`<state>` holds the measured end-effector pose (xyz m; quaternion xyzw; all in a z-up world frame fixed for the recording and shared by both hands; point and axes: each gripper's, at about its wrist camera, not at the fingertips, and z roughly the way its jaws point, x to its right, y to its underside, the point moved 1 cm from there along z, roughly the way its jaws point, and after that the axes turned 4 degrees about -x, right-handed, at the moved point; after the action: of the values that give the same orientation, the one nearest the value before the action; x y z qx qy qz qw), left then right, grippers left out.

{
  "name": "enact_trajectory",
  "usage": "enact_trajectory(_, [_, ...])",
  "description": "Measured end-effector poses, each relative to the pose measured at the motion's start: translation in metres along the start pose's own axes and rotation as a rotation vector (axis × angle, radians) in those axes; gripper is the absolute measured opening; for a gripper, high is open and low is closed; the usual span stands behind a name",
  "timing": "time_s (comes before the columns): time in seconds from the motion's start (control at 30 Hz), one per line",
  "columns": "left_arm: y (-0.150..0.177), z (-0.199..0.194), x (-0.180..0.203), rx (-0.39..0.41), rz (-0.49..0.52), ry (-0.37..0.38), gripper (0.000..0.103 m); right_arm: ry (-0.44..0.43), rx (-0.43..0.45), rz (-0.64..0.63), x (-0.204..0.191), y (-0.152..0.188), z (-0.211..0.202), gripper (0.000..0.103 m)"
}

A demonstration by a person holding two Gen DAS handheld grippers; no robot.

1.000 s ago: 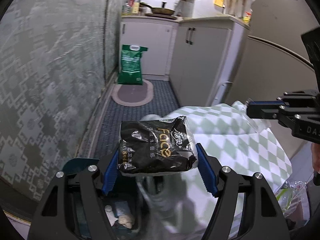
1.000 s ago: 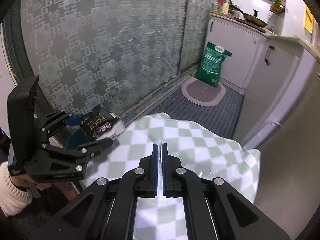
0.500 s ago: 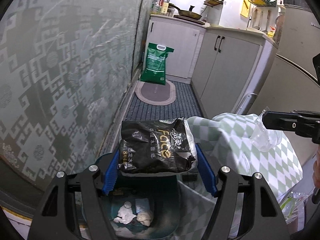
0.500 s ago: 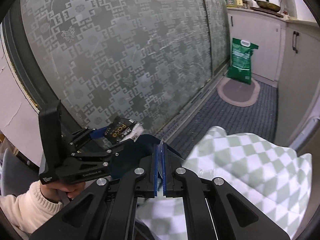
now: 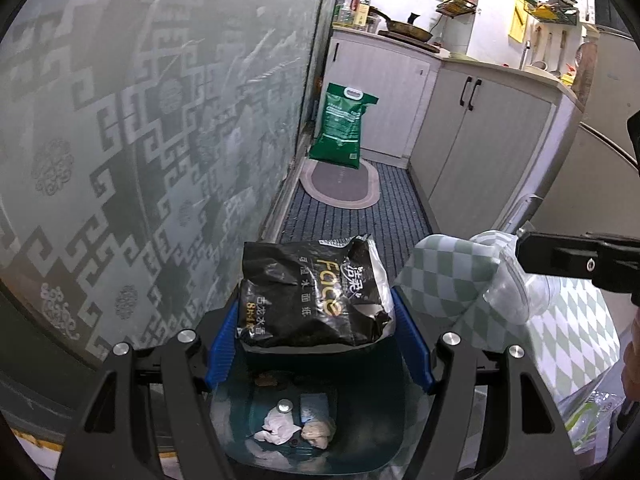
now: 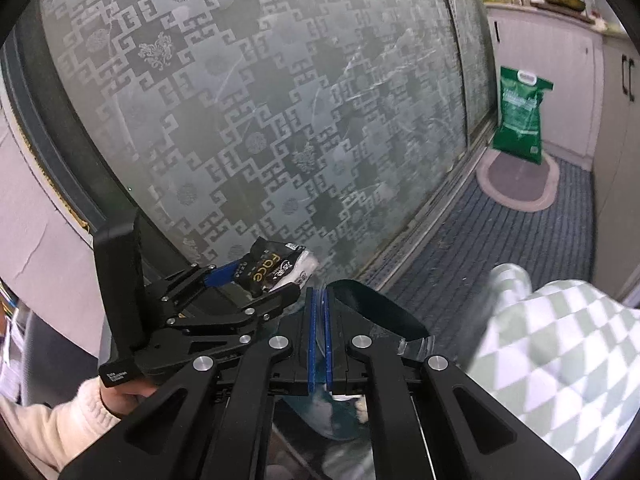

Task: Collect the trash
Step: 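Lift the black snack bag with the left tool and carry it over the teal bin, then open the left tool to drop the snack bag into the teal bin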

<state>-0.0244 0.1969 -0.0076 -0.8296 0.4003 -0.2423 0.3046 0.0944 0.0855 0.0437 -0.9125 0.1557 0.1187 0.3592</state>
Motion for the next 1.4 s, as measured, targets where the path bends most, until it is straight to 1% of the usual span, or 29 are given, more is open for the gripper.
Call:
enact_trajectory(0.13, [-0.001, -0.001, -0.010, -0.004, -0.013, 0.003, 0.072, -0.038, -0.035, 0.050, 0.003, 0.001, 0.019, 0.003])
enact_trajectory(0.23, [0.000, -0.001, -0.012, -0.009, -0.014, 0.003, 0.072, -0.050, -0.059, 0.105, 0.008, 0.003, 0.033, 0.004])
enact_trajectory(0.4, [0.001, 0.003, -0.014, -0.032, -0.007, 0.007, 0.072, -0.041, -0.117, 0.143, 0.012, 0.007, 0.055, 0.004])
enact_trajectory(0.47, [0.002, 0.005, -0.016, -0.038, -0.003, 0.010, 0.072, -0.040, -0.131, 0.149, 0.012, 0.007, 0.060, 0.007])
enact_trajectory(0.5, [0.003, 0.005, -0.016, -0.042, -0.001, 0.012, 0.072, -0.027, -0.134, 0.147, 0.012, 0.007, 0.061, 0.011])
enact_trajectory(0.53, [0.004, 0.006, -0.017, -0.048, 0.002, 0.012, 0.072, -0.017, -0.136, 0.146, 0.012, 0.007, 0.061, 0.011])
enact_trajectory(0.67, [0.009, 0.017, -0.017, -0.100, 0.015, 0.016, 0.072, 0.005, -0.133, 0.149, 0.013, 0.007, 0.054, 0.011])
enact_trajectory(0.8, [0.017, 0.030, -0.016, -0.168, 0.026, 0.027, 0.072, 0.021, -0.132, 0.143, 0.015, 0.011, 0.044, 0.011])
enact_trajectory(0.9, [0.022, 0.037, -0.013, -0.202, 0.041, 0.030, 0.072, 0.043, -0.138, 0.132, 0.014, 0.016, 0.037, 0.012])
enact_trajectory(0.97, [0.027, 0.042, -0.010, -0.229, 0.055, 0.034, 0.072, 0.057, -0.139, 0.132, 0.015, 0.019, 0.029, 0.013])
enact_trajectory(1.03, [0.033, 0.049, -0.007, -0.258, 0.072, 0.025, 0.072, 0.085, -0.145, 0.126, 0.014, 0.021, 0.024, 0.020])
enact_trajectory(1.07, [0.036, 0.051, -0.007, -0.270, 0.077, 0.023, 0.072, 0.108, -0.155, 0.118, 0.012, 0.022, 0.022, 0.021])
enact_trajectory(1.17, [0.045, 0.060, -0.006, -0.315, 0.094, 0.019, 0.072, 0.123, -0.172, 0.106, 0.007, 0.026, 0.018, 0.023])
enact_trajectory(1.2, [0.048, 0.062, -0.006, -0.329, 0.099, 0.018, 0.073, 0.129, -0.178, 0.101, 0.004, 0.027, 0.017, 0.027])
enact_trajectory(1.23, [0.050, 0.065, -0.005, -0.343, 0.103, 0.017, 0.073, 0.137, -0.185, 0.095, 0.002, 0.028, 0.017, 0.034])
enact_trajectory(1.27, [0.054, 0.068, -0.004, -0.356, 0.107, 0.018, 0.073, 0.149, -0.198, 0.084, -0.002, 0.030, 0.016, 0.038])
enact_trajectory(1.3, [0.057, 0.070, -0.004, -0.365, 0.107, 0.024, 0.073, 0.160, -0.207, 0.075, -0.006, 0.032, 0.016, 0.046])
enact_trajectory(1.33, [0.059, 0.072, -0.003, -0.369, 0.107, 0.027, 0.073, 0.172, -0.212, 0.066, -0.008, 0.033, 0.015, 0.050])
enact_trajectory(1.4, [0.062, 0.073, -0.002, -0.376, 0.113, 0.019, 0.074, 0.194, -0.224, 0.045, -0.014, 0.037, 0.012, 0.051])
